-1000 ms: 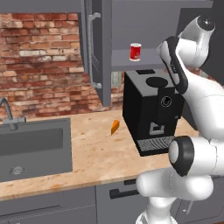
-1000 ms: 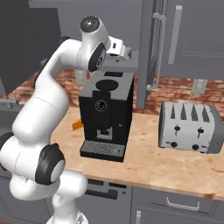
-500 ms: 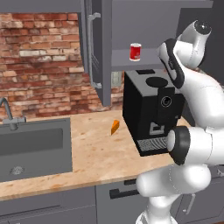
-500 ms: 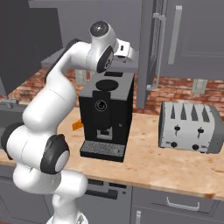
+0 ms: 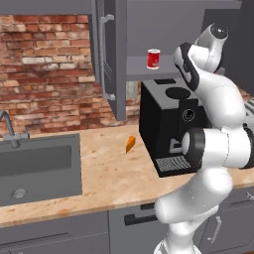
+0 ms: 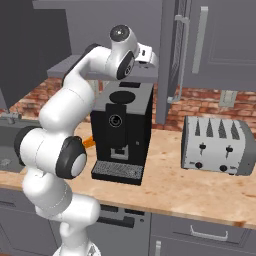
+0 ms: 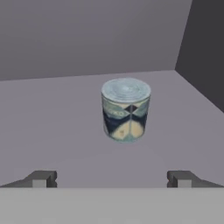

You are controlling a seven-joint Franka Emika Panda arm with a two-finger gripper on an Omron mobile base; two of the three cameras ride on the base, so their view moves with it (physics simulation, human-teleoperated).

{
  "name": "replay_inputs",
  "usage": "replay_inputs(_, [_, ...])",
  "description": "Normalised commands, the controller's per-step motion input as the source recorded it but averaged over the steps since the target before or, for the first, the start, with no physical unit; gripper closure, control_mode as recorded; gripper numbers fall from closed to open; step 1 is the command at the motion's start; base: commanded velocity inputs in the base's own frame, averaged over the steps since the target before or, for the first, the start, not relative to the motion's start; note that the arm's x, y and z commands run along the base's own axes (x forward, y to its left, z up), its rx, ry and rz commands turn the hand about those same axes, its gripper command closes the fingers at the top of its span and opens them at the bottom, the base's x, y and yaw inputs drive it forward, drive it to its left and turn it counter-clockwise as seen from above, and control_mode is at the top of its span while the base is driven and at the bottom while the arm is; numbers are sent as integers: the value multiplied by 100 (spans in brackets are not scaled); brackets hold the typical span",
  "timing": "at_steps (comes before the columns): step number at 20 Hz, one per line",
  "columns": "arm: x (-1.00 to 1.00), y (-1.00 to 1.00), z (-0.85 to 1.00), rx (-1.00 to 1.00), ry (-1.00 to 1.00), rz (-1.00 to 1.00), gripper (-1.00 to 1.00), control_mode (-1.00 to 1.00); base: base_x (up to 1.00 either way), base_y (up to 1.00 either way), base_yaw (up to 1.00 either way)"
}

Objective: Restock the canned food cabinet by taking the new fresh canned food from the counter and placing it in the cabinet. Then, take the old canned food from the cabinet and place it on the counter.

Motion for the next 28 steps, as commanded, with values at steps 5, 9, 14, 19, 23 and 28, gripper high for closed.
replay_inputs(5, [48, -4, 0, 0, 0, 0, -100, -100, 0, 0, 0])
replay_inputs(9, [32, -12, -2, 0, 0, 0, -100, -100, 0, 0, 0])
replay_inputs(14, [21, -15, -5, 0, 0, 0, -100, -100, 0, 0, 0])
replay_inputs(19, [30, -3, -4, 0, 0, 0, -100, -100, 0, 0, 0])
replay_inputs(23, [33, 0, -8, 0, 0, 0, -100, -100, 0, 0, 0])
replay_inputs(28, [25, -4, -7, 0, 0, 0, -100, -100, 0, 0, 0])
